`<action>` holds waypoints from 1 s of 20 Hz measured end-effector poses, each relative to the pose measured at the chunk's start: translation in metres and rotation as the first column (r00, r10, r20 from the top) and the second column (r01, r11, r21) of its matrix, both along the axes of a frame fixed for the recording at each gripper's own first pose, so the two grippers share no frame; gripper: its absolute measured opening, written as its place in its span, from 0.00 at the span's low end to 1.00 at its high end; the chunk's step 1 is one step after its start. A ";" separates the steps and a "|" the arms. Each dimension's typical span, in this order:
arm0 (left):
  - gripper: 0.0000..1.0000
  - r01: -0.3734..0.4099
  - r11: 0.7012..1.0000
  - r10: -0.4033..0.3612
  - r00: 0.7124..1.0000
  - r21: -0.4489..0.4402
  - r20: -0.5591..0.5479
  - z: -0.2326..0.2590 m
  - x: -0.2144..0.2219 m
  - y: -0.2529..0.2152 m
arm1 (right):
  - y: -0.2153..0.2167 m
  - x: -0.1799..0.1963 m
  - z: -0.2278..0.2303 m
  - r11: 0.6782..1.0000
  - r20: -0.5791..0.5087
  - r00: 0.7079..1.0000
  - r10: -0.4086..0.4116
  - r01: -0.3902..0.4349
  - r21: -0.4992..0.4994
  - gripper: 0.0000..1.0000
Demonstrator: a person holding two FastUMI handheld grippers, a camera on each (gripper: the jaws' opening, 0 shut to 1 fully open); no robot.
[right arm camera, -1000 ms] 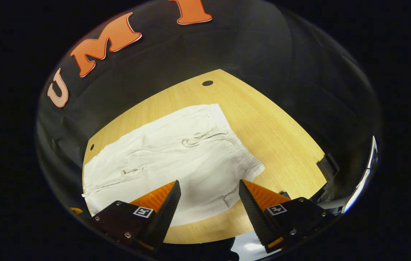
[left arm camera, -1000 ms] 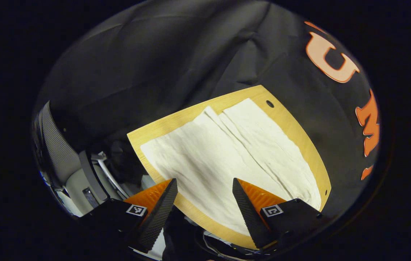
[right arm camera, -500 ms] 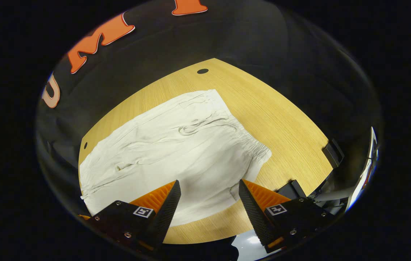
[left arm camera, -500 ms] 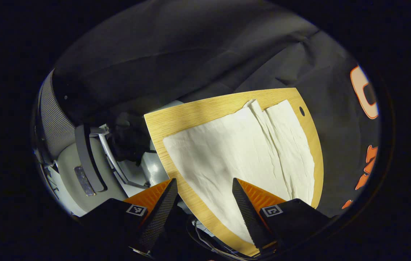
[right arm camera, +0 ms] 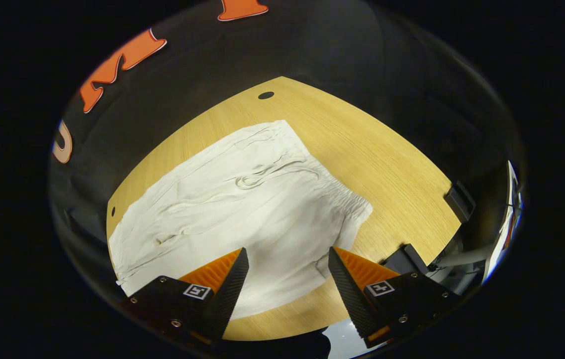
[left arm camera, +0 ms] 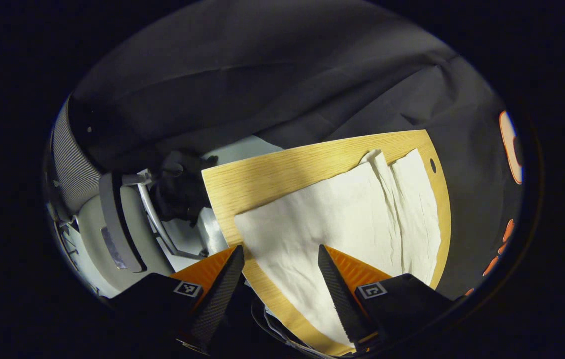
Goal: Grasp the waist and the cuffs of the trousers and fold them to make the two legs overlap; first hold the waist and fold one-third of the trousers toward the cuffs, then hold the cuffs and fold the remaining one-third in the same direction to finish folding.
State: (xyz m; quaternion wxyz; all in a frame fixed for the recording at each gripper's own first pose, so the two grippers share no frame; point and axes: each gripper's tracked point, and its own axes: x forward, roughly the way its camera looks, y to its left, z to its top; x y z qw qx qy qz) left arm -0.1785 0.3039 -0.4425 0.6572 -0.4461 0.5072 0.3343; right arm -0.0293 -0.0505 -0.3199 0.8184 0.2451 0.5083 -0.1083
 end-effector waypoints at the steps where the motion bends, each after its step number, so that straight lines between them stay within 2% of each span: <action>1: 0.94 0.003 1.000 -0.003 1.000 0.004 0.016 0.001 0.006 0.004 | 0.000 0.001 -0.001 1.000 -0.003 1.000 -0.006 0.006 0.001 0.97; 6: 0.92 -0.006 1.000 0.006 0.999 0.003 0.036 -0.004 0.018 0.012 | 0.000 0.004 -0.009 1.000 -0.019 0.999 -0.028 0.028 0.009 0.97; 7: 0.75 -0.009 1.000 0.009 0.999 0.005 0.046 -0.006 0.021 0.015 | -0.001 0.006 -0.012 0.999 -0.019 0.999 -0.035 0.035 0.007 0.97; 9: 0.65 -0.011 1.000 0.010 0.996 0.009 0.092 -0.008 0.034 0.020 | -0.010 0.004 -0.021 0.998 -0.039 0.997 -0.061 0.061 -0.010 0.97; 11: 0.48 0.014 1.000 -0.016 0.994 0.012 0.108 -0.010 0.035 0.021 | -0.017 0.000 -0.026 0.994 -0.053 0.993 -0.109 0.109 -0.003 0.98; 12: 0.43 0.042 0.999 -0.042 0.992 0.008 0.115 -0.011 0.037 0.021 | -0.021 -0.003 -0.028 0.991 -0.059 0.989 -0.132 0.132 0.002 0.97; 13: 0.26 0.066 0.998 -0.067 0.990 0.011 0.121 -0.012 0.039 0.022 | -0.023 -0.009 -0.030 0.988 -0.070 0.986 -0.151 0.152 0.010 0.97; 15: 0.12 0.104 0.995 -0.102 0.983 -0.004 0.155 -0.015 0.053 0.018 | -0.028 -0.017 -0.034 0.981 -0.078 0.978 -0.192 0.194 0.018 0.96; 16: 0.12 0.118 0.993 -0.117 0.980 0.006 0.161 -0.013 0.056 0.021 | -0.032 -0.021 -0.038 0.976 -0.081 0.973 -0.215 0.218 0.018 0.96; 17: 0.05 0.113 0.993 -0.109 0.977 -0.012 0.181 -0.016 0.061 0.020 | -0.036 -0.024 -0.042 0.970 -0.088 0.967 -0.238 0.241 0.020 0.96; 20: 0.07 0.146 0.989 -0.139 0.972 -0.024 0.188 -0.015 0.068 0.016 | -0.044 -0.023 -0.050 0.959 -0.092 0.956 -0.277 0.281 0.030 0.96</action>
